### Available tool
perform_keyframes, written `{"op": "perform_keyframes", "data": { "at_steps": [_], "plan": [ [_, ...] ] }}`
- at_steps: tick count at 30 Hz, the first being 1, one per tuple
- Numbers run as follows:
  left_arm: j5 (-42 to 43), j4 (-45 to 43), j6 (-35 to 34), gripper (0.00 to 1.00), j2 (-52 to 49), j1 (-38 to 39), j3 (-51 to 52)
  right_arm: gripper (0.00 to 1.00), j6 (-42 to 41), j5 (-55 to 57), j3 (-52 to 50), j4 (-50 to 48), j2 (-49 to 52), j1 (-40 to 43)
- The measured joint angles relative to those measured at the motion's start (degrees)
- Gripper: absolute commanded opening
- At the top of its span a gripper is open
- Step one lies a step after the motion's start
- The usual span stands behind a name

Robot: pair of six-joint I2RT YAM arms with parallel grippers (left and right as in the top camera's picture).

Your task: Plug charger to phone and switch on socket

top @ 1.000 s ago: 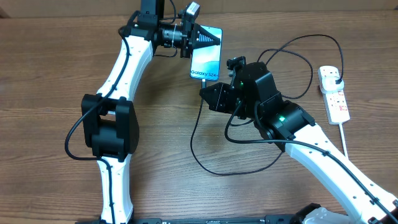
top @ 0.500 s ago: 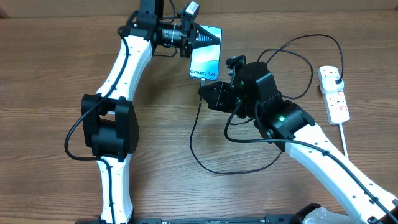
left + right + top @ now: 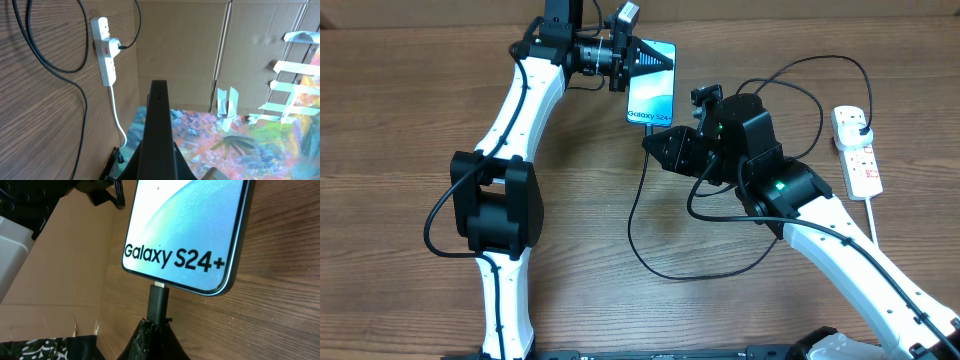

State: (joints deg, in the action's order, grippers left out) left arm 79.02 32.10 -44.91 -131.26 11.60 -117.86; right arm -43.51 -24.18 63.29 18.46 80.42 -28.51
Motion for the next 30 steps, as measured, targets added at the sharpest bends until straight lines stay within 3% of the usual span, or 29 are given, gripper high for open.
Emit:
{"op": "perform_keyframes", "data": {
  "at_steps": [11, 14, 20, 26, 30],
  "plan": [
    [-0.17, 0.02, 0.2, 0.04, 0.0, 0.0, 0.0, 0.04, 0.04, -0.81, 0.0, 0.66, 0.22, 0.31],
    [-0.17, 0.2, 1.25, 0.04, 0.0, 0.0, 0.0, 0.13, 0.09, -0.92, 0.09, 2.25, 0.22, 0.57],
    [-0.13, 0.59, 3.56, 0.04, 0.0, -0.09, 0.0, 0.42, 2.19, -1.84, 0.2, 6.47, 0.22, 1.64],
    [-0.22, 1.6, 6.62, 0.04, 0.0, -2.4, 0.02, 0.51, 4.83, -3.02, 0.2, 7.74, 0.24, 2.56],
    [-1.55, 7.34, 11.37, 0.04, 0.0, -3.52, 0.57, 0.53, 6.23, -2.73, 0.2, 9.49, 0.24, 2.56]
  ]
}}
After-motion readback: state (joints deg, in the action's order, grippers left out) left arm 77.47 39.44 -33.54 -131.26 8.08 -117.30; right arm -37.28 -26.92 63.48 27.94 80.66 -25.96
